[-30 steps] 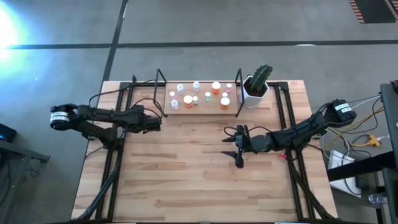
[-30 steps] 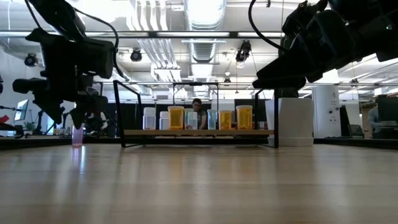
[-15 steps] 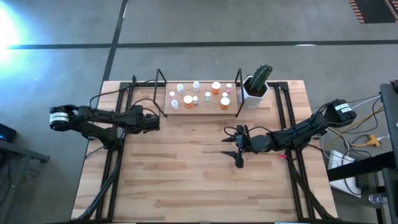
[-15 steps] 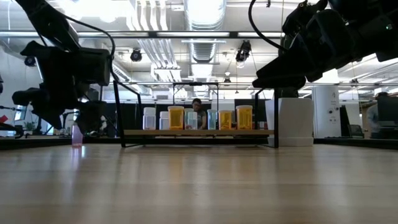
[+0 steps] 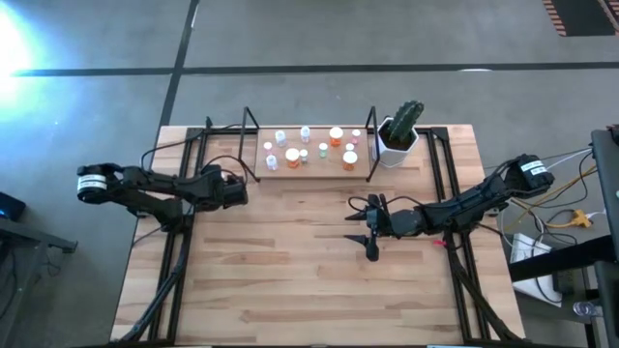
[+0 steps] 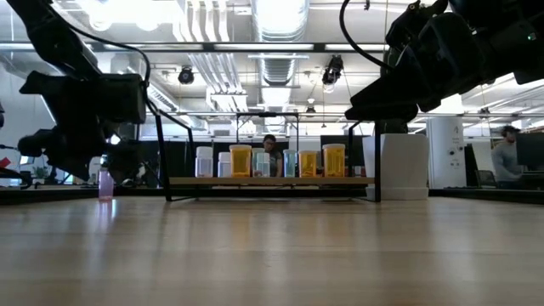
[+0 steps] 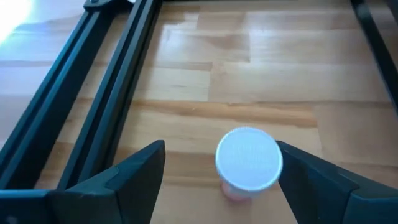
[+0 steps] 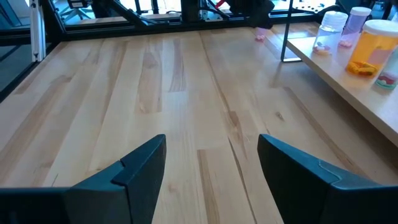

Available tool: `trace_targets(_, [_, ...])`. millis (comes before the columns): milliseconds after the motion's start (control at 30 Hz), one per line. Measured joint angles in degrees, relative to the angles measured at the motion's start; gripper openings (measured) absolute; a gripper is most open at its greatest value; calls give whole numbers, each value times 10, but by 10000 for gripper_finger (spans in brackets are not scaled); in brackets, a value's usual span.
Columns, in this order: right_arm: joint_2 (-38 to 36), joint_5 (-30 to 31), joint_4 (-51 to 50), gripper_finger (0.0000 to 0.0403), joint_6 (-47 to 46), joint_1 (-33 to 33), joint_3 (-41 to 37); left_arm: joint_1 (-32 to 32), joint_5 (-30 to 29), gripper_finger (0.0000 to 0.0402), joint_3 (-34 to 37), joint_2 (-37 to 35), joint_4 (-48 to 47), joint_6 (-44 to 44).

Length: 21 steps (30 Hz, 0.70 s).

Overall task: Pick and place medicine bottles onto shelf by color
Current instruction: Put the pink medicine bottle on the shelf

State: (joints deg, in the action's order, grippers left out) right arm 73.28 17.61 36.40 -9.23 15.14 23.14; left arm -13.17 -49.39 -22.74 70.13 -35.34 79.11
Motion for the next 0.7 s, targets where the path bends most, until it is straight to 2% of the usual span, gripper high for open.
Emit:
trace_targets(200, [0,0,0,244,0,0,0,0,-24,271,17,0,33,0])
trace_targets(700, [0,0,0,244,0,0,0,0,-31,212,31,-2,53,-6])
